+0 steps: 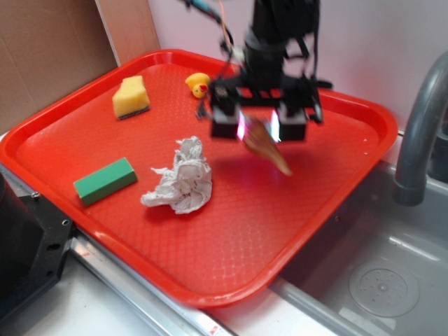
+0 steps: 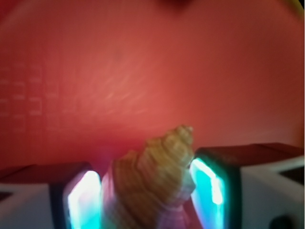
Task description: Grab the shell.
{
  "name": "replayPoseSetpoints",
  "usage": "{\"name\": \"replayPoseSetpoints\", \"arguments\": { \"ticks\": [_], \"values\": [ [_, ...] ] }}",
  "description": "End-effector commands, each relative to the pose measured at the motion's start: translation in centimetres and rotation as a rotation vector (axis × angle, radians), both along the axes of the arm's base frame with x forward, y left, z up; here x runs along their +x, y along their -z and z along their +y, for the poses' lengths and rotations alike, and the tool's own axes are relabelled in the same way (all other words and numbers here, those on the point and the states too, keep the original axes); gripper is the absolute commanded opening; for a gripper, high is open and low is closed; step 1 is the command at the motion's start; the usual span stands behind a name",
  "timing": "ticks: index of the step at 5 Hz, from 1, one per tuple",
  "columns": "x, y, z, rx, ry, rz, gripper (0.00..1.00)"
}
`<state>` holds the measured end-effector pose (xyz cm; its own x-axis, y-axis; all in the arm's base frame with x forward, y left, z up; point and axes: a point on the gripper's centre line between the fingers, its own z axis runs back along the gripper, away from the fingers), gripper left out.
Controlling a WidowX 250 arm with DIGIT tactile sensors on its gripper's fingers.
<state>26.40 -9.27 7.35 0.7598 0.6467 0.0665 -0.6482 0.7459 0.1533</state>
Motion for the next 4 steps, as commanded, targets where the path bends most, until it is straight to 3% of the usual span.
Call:
{"name": "replayPoseSetpoints", "arguments": {
  "ticks": [1,2,3,4],
  "values": [
    [-0.6,-8.4,8.6,0.104,0.359,-0.036,0.00],
    [-3.1,-9.6,9.8,-0.002,0.338,0.033,0.00],
    [-5.4,-12.0,11.6,0.004,0.211,-0.003,0.00],
    [-6.6,-13.1,11.7,-0.012,0.130,-0.041,0.00]
  ]
}}
